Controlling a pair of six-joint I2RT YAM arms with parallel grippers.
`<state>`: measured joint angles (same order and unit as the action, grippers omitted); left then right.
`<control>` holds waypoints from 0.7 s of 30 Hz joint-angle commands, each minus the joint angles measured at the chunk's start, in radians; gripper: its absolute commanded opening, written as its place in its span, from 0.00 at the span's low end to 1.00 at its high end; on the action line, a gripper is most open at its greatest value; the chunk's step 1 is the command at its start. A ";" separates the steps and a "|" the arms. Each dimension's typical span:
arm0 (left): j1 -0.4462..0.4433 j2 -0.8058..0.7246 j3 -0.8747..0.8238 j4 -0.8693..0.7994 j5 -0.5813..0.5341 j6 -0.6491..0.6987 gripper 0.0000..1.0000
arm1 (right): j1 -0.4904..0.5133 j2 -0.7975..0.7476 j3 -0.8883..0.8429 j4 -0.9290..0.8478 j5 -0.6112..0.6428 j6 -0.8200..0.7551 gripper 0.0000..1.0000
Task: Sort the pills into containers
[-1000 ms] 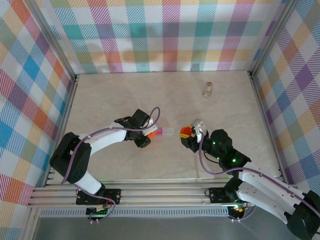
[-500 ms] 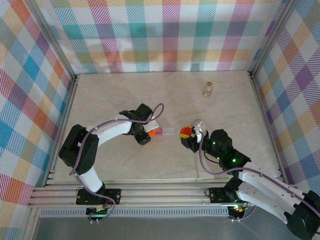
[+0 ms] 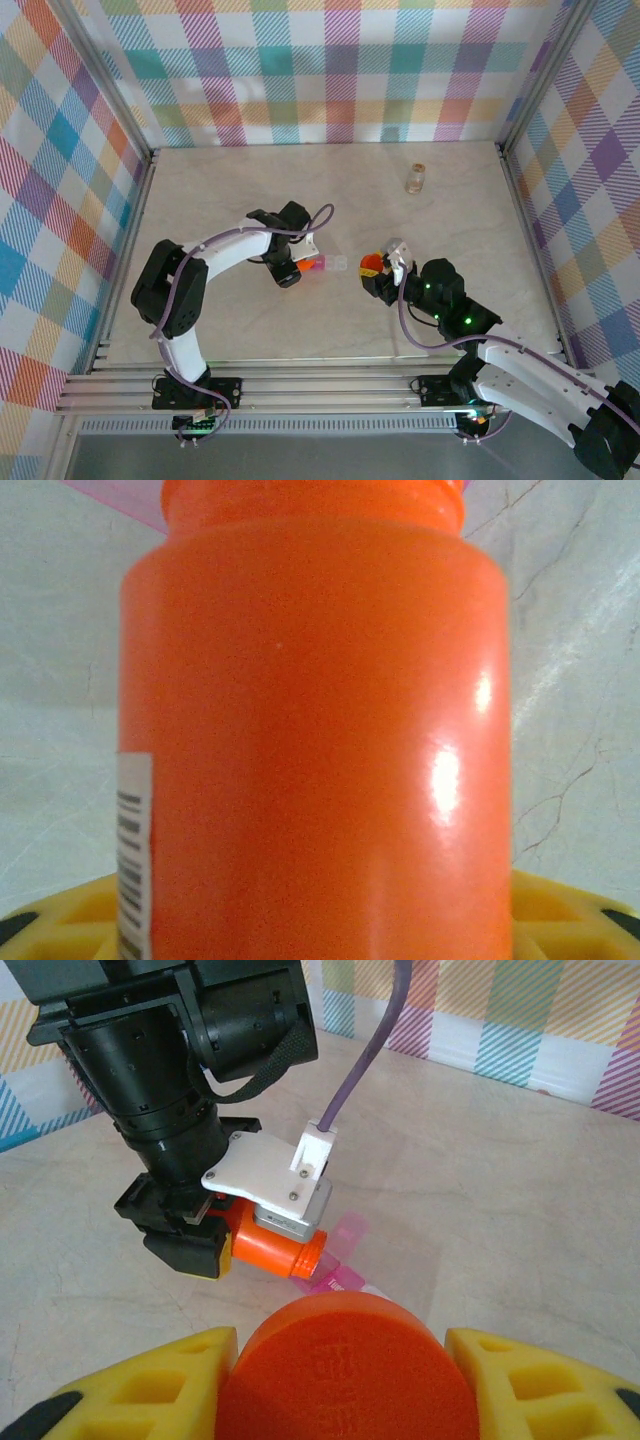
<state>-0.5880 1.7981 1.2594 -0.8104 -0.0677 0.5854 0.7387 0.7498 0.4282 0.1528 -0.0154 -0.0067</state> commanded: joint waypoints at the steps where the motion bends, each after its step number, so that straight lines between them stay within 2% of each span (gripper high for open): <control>1: 0.005 0.012 0.043 -0.087 -0.018 0.024 0.00 | -0.007 -0.002 0.027 0.002 -0.019 0.018 0.18; 21: -0.034 0.083 0.164 -0.187 -0.102 0.073 0.00 | -0.007 0.002 0.029 -0.002 -0.027 0.019 0.18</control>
<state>-0.6060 1.8584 1.3815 -0.9447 -0.1402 0.6380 0.7387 0.7502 0.4282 0.1505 -0.0269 -0.0063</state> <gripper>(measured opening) 0.535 0.413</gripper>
